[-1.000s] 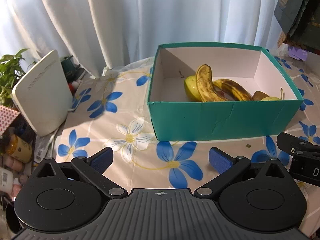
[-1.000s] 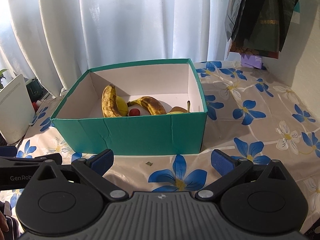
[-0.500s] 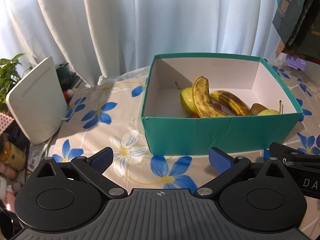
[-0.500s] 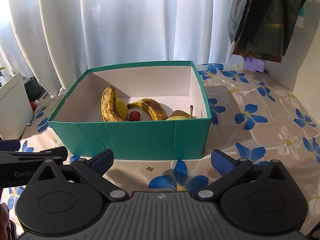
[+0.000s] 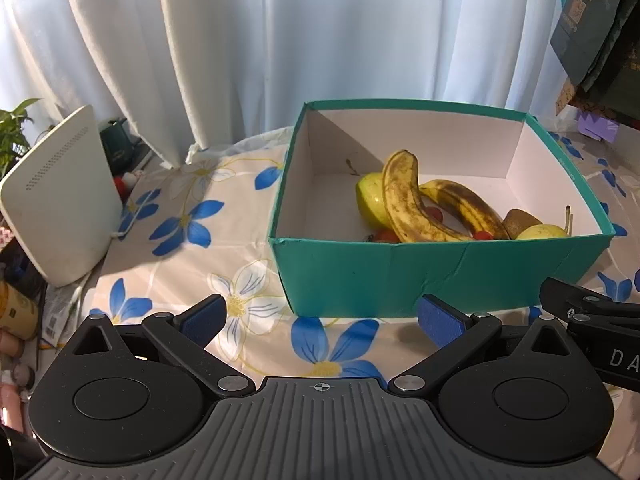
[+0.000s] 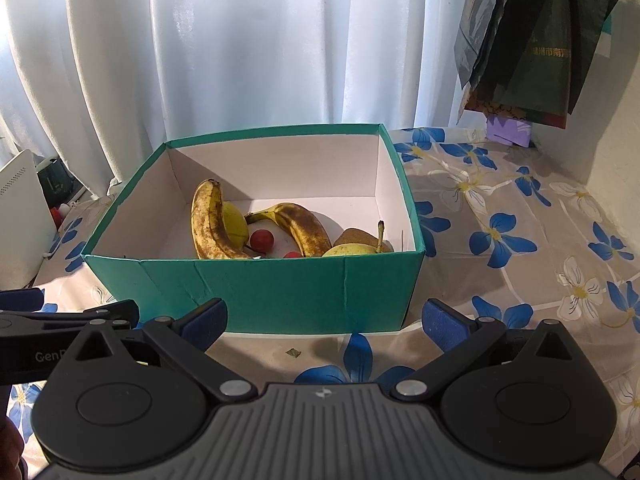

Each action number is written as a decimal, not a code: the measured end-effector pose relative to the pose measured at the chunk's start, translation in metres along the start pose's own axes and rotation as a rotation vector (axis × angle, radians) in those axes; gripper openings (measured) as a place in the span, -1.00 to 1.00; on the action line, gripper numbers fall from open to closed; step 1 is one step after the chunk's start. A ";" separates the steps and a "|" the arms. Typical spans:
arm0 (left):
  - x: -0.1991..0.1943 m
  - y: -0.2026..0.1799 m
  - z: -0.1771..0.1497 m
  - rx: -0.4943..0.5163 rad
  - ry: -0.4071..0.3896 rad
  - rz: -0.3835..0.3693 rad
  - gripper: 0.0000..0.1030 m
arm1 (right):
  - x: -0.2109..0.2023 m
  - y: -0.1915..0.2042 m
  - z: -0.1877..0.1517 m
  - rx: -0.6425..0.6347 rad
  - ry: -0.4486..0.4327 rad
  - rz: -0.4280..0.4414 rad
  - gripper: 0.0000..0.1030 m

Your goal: Organize fruits

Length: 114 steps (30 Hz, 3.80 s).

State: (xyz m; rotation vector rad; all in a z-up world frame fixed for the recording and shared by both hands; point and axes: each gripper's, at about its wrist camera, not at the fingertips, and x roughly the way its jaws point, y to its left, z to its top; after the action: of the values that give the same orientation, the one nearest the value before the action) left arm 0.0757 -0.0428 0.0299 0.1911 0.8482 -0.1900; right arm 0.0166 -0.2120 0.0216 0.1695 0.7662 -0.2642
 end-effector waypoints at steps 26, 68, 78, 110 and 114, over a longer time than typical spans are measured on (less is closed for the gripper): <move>0.009 -0.011 0.016 0.077 -0.017 0.057 1.00 | 0.017 -0.001 0.016 -0.020 0.035 -0.042 1.00; 0.035 -0.025 0.029 0.092 0.083 0.068 1.00 | 0.046 0.014 0.042 -0.046 0.075 -0.023 1.00; 0.037 -0.024 0.029 0.090 0.097 0.064 1.00 | 0.047 0.014 0.041 -0.045 0.074 -0.023 1.00; 0.038 -0.026 0.027 0.086 0.112 0.042 1.00 | 0.046 0.015 0.041 -0.044 0.074 -0.023 1.00; 0.038 -0.025 0.027 0.085 0.113 0.039 1.00 | 0.046 0.015 0.042 -0.044 0.073 -0.022 1.00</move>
State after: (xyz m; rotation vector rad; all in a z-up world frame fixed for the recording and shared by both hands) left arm 0.1143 -0.0775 0.0162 0.3005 0.9489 -0.1802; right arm 0.0800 -0.2160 0.0197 0.1294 0.8463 -0.2628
